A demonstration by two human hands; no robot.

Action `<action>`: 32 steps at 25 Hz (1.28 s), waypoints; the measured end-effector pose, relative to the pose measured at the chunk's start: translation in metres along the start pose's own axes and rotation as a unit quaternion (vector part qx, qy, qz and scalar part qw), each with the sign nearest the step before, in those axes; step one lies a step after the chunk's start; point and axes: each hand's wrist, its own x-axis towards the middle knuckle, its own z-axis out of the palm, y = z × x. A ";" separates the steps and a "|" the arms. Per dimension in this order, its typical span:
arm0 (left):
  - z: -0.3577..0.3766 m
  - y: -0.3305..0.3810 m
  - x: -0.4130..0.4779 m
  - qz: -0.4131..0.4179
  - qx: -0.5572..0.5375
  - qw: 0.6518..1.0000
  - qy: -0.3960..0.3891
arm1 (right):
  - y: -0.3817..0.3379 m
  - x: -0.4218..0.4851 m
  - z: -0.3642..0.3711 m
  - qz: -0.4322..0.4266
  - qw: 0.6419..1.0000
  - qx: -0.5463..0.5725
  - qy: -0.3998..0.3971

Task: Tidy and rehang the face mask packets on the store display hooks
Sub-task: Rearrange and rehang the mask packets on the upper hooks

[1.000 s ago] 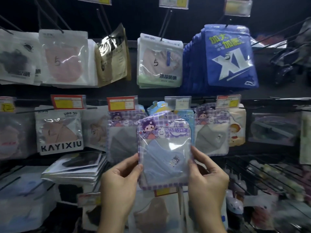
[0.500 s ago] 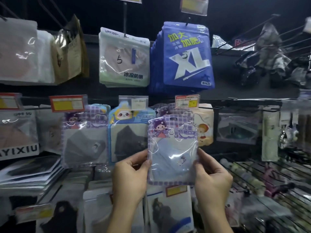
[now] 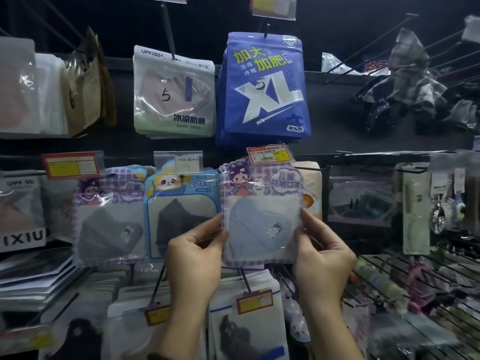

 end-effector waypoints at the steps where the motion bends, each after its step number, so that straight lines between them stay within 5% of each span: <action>1: 0.001 -0.002 -0.001 0.000 0.006 1.000 -0.001 | 0.002 0.001 -0.001 0.006 1.000 -0.001 -0.002; 10: 0.006 0.002 -0.005 0.027 0.042 0.999 0.000 | -0.001 0.010 -0.002 -0.002 1.000 -0.016 -0.019; 17: 0.021 0.006 -0.001 0.069 0.191 0.979 0.010 | -0.010 0.028 0.000 -0.038 0.971 -0.228 -0.060; 23: 0.021 0.005 0.000 0.086 0.238 0.968 -0.001 | -0.009 0.016 0.014 0.015 0.949 -0.280 -0.143; 28: -0.016 0.008 0.007 0.086 0.277 0.957 -0.003 | -0.006 -0.024 0.040 -0.036 0.941 -0.310 -0.133; 32: -0.080 0.020 0.015 0.100 0.303 0.947 0.038 | -0.002 -0.077 0.087 -0.079 0.935 -0.281 -0.204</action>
